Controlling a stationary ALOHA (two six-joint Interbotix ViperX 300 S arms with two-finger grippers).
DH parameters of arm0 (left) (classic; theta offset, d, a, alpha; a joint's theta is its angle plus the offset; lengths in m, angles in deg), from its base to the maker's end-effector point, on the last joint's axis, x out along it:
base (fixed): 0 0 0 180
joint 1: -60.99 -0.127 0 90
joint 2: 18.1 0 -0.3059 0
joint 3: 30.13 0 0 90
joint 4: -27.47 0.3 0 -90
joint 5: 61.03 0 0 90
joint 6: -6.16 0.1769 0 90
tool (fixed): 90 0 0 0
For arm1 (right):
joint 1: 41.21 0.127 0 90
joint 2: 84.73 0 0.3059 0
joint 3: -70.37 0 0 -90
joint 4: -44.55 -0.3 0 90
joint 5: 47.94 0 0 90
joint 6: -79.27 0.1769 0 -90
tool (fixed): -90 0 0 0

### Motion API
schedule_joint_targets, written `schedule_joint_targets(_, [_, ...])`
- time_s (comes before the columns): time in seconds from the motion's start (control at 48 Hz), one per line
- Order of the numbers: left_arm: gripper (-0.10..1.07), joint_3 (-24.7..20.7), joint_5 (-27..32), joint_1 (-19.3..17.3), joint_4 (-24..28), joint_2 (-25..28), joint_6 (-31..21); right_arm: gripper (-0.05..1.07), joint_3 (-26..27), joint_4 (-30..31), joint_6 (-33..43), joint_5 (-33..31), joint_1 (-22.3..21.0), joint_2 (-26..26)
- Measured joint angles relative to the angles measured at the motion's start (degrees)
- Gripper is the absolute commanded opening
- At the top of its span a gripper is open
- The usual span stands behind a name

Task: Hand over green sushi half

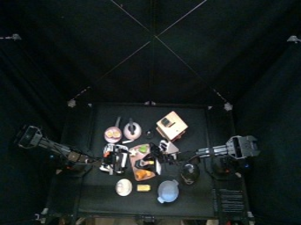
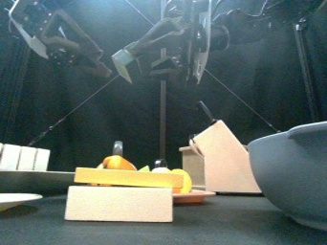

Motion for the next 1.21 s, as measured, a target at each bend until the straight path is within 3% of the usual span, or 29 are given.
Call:
schedule_joint_targets(0.333, [1.03,-4.66,-3.43,0.18,0.09,6.24,0.00,0.54,0.35,5.89,0.00,0.26,0.09,-0.26])
schedule_joint_targets(0.604, [1.01,-5.36,-3.96,-1.58,0.00,8.26,0.00,0.54,0.79,11.07,-0.09,1.49,0.26,-1.05])
schedule_joint_targets(0.958, [0.73,-5.45,-4.04,-1.93,-0.09,8.44,-0.09,0.55,1.23,11.78,-0.09,1.67,0.26,-1.05])
schedule_joint_targets(1.062, [0.67,-5.45,-3.96,-1.93,-0.09,8.44,-0.09,0.61,1.32,11.78,-0.35,1.67,0.26,-1.05])
schedule_joint_targets(1.208, [0.63,-5.36,-3.78,-1.93,0.09,8.53,0.09,0.83,1.32,12.04,-0.18,1.67,0.35,-1.23])
